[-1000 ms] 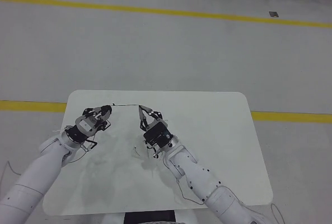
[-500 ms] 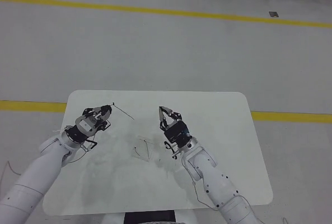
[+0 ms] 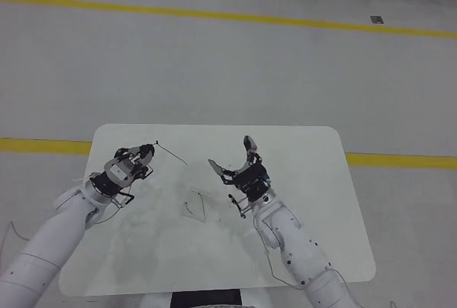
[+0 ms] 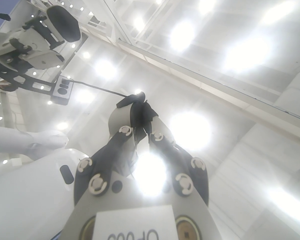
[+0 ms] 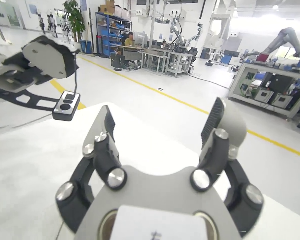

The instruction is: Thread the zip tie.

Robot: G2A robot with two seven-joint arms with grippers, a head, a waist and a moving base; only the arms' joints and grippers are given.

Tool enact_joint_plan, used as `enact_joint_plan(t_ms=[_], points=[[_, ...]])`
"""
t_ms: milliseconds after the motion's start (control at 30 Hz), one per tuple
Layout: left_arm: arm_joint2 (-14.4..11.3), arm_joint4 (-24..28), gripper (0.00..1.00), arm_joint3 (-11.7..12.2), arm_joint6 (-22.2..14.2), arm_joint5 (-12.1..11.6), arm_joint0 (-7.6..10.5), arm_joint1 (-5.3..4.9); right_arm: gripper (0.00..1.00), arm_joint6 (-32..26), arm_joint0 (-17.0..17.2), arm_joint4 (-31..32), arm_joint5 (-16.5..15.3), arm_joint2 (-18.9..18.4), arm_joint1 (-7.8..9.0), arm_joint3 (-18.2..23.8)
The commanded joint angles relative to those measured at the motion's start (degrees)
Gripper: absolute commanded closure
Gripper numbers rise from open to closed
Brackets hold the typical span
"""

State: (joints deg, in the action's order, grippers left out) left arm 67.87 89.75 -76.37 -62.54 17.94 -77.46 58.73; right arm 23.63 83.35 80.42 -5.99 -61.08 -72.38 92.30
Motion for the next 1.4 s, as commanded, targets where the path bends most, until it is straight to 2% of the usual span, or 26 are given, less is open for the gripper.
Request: enact_joint_plan(t_ms=[0,67,200,367,433,667,767,1367], points=[[0.5,-1.1,1.0,-0.5,-1.1,0.8,0.0,-0.14,0.0,-0.2,0.9,-7.8,-2.7,-2.2,0.08,0.3],[0.9,-2.0,1.0,-1.0,-2.9,1.5,0.0,-0.29,0.0,-0.7,1.7,-15.1,-4.8,-4.5,0.12,0.7],[1.2,-3.6,1.0,-1.4,-4.8,1.5,0.22,-0.77,0.0,-3.4,2.8,-24.1,-7.8,-7.5,0.24,1.6],[0.6,-3.9,1.0,-1.3,-6.6,1.5,0.71,-1.58,0.0,-6.9,4.1,-33.3,-9.6,-9.1,0.15,3.2],[-0.5,-3.4,1.0,-1.2,-7.4,1.5,0.86,-1.97,0.0,-7.3,4.5,-35.7,-10.3,-9.3,0.07,3.9],[-0.6,-3.3,1.0,-1.4,-7.2,1.4,0.96,-2.01,0.0,-7.3,4.5,-35.7,-10.3,-9.3,0.07,3.9],[-1.2,-3.6,1.0,-3.5,-7.2,1.5,1.14,-1.94,0.0,-7.3,4.5,-35.7,-10.3,-9.3,0.07,3.9],[-1.5,-3.8,1.0,-3.4,-7.6,1.5,1.38,-2.03,0.0,-7.3,4.5,-35.7,-10.3,-9.3,0.07,3.9]])
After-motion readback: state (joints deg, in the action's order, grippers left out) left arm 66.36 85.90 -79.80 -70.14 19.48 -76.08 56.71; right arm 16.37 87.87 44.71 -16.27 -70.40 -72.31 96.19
